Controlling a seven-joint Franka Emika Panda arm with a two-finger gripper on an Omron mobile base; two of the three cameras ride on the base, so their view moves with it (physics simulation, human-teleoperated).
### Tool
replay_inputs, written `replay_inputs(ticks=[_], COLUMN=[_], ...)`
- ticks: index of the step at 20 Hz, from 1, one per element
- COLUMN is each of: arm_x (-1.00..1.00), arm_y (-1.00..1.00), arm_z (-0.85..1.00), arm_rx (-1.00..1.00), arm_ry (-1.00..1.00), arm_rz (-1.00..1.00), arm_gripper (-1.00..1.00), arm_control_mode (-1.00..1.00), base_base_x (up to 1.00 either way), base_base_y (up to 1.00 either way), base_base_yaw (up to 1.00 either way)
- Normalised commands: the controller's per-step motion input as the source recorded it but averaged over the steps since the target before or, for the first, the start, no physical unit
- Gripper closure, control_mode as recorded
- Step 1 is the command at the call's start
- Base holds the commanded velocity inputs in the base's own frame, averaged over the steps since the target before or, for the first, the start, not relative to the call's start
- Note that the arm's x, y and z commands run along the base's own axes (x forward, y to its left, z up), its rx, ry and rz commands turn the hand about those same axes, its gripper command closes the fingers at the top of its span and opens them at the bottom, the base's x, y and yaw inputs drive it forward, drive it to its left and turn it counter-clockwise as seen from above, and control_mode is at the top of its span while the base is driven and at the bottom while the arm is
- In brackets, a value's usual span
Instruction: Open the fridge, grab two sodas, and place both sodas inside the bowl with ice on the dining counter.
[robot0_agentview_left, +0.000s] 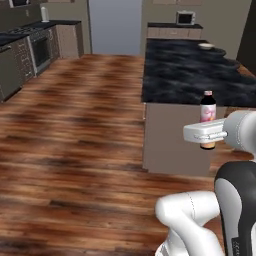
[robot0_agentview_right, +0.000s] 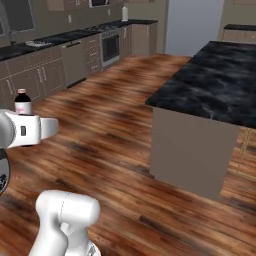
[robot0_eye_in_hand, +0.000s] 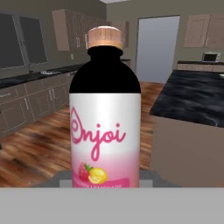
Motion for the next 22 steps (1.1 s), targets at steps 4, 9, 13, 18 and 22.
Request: replay_inputs(ticks=[4, 9, 13, 18, 22], arm_x=[0.0, 0.0, 0.0, 0.0, 0.0], arm_y=[0.0, 0.0, 0.0, 0.0, 0.0], arm_z=[0.0, 0.0, 0.0, 0.0, 0.0], arm_rx=[0.0, 0.0, 0.0, 0.0, 0.0], arm_ry=[0.0, 0.0, 0.0, 0.0, 0.0], arm_rz=[0.0, 0.0, 0.0, 0.0, 0.0], arm_gripper=[1.0, 1.0, 1.0, 1.0, 1.0], arm_control_mode=[1.0, 1.0, 1.0, 1.0, 1.0], base_base_x=[0.34, 0.39, 0.39, 0.37, 0.35], base_base_y=[-1.0, -1.0, -1.0, -1.0, -1.0], base_base_yaw=[0.02, 0.09, 0.12, 0.15, 0.16])
